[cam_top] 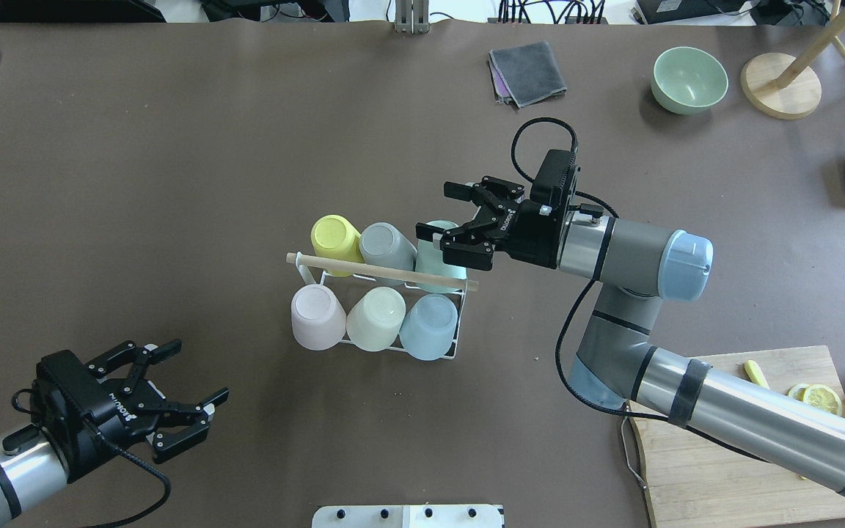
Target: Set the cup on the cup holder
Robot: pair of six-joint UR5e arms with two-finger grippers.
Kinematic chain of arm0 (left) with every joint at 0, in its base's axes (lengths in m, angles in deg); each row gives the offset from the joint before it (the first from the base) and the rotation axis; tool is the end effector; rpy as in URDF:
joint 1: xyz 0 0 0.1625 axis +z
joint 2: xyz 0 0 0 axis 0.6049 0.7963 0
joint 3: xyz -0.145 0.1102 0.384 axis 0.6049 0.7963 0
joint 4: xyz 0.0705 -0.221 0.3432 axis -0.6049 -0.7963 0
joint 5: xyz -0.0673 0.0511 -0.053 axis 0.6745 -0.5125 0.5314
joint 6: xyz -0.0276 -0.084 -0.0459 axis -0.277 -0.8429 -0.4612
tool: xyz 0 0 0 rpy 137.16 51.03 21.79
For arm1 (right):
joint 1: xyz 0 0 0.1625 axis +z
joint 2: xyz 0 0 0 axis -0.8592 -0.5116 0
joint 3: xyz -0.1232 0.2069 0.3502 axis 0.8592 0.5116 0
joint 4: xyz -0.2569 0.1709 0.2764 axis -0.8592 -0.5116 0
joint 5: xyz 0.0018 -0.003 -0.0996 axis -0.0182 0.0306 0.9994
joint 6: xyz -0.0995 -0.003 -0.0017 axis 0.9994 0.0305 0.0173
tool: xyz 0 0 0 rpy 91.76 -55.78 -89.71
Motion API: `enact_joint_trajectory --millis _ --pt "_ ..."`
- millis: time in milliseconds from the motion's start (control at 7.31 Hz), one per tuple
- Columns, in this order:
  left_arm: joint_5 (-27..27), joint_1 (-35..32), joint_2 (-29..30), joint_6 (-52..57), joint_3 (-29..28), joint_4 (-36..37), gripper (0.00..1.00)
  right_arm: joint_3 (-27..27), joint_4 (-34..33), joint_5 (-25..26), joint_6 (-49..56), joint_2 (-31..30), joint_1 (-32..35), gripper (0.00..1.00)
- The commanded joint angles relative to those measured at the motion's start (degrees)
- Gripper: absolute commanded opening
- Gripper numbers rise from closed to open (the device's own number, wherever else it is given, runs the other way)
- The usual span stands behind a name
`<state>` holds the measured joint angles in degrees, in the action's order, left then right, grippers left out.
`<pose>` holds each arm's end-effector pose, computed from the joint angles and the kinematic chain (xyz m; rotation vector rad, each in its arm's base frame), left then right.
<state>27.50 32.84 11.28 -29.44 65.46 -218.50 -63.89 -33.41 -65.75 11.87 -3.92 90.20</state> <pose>0.3570 -0.2103 0.3800 1.0427 1.0420 0.3109 -0.4796 -0.4335 0.2908 1.2797 -1.6384 -0.2672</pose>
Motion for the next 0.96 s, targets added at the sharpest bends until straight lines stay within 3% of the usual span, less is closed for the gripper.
enact_joint_trajectory --millis 0,137,274,547,821 --pt "20.78 -13.28 -3.47 -7.38 2.47 15.52 0.99 -0.48 -0.94 0.57 -0.75 -0.18 1.72 1.00" --pt "32.82 -21.80 -3.74 -7.58 1.34 22.03 0.99 -0.83 -5.39 0.31 -0.49 -0.53 4.25 1.00" --pt "41.12 -29.63 -3.49 -7.50 -0.84 30.97 0.99 -4.22 -14.83 0.14 -0.14 -2.36 6.54 1.00" --pt "53.00 -47.54 -1.91 -7.23 -2.01 46.81 0.99 -6.98 -30.51 2.59 -0.14 -3.26 8.40 1.00" --pt "59.91 -63.14 0.72 -6.80 -6.02 54.50 0.99 -8.64 -42.63 2.16 -0.93 -3.26 10.86 1.00"
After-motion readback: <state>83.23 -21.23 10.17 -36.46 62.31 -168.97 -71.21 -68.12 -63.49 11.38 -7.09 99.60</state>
